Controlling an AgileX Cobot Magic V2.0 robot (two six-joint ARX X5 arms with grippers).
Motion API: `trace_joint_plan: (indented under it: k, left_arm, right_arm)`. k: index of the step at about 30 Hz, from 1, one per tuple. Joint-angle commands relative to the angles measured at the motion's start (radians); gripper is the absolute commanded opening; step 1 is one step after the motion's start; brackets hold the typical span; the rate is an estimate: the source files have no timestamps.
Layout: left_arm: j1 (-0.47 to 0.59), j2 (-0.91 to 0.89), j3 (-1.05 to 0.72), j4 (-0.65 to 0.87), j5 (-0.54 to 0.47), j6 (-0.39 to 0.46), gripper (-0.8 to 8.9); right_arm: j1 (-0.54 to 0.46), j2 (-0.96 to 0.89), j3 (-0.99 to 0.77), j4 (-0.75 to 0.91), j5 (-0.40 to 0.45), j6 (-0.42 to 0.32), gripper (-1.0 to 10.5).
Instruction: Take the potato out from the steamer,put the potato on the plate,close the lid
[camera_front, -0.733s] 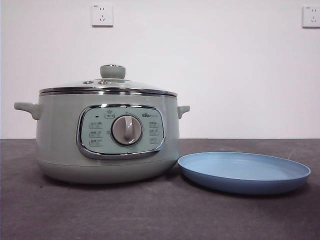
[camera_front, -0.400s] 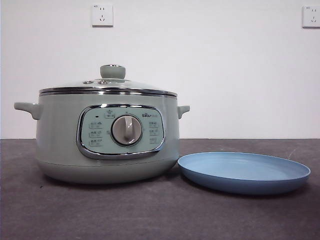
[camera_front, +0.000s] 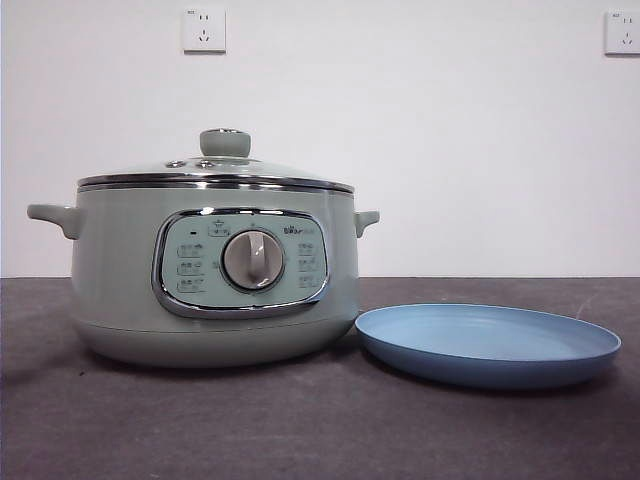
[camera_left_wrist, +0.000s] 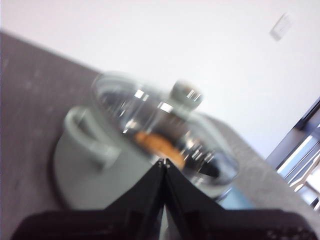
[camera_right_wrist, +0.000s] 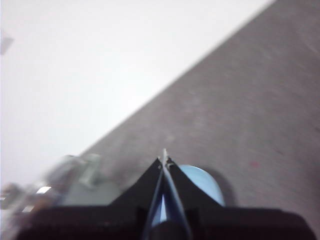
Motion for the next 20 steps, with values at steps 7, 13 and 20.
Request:
trace_joint_plan:
  k: [7,13,20]
  left_arm:
    - [0.002,0.079,0.214,-0.074,0.000,0.040,-0.06]
    - [0.002,0.210,0.376,-0.096,0.003,0.116,-0.06]
    - [-0.001,0.398,0.605,-0.171,0.010,0.275,-0.06]
  right_arm:
    - [0.001,0.166,0.254,0.011,-0.044,-0.112,-0.1]
    - [0.008,0.382,0.483,0.004,-0.177,-0.244,-0.1]
    - [0.030,0.621,0.768,-0.035,-0.349,-0.340,-0.1]
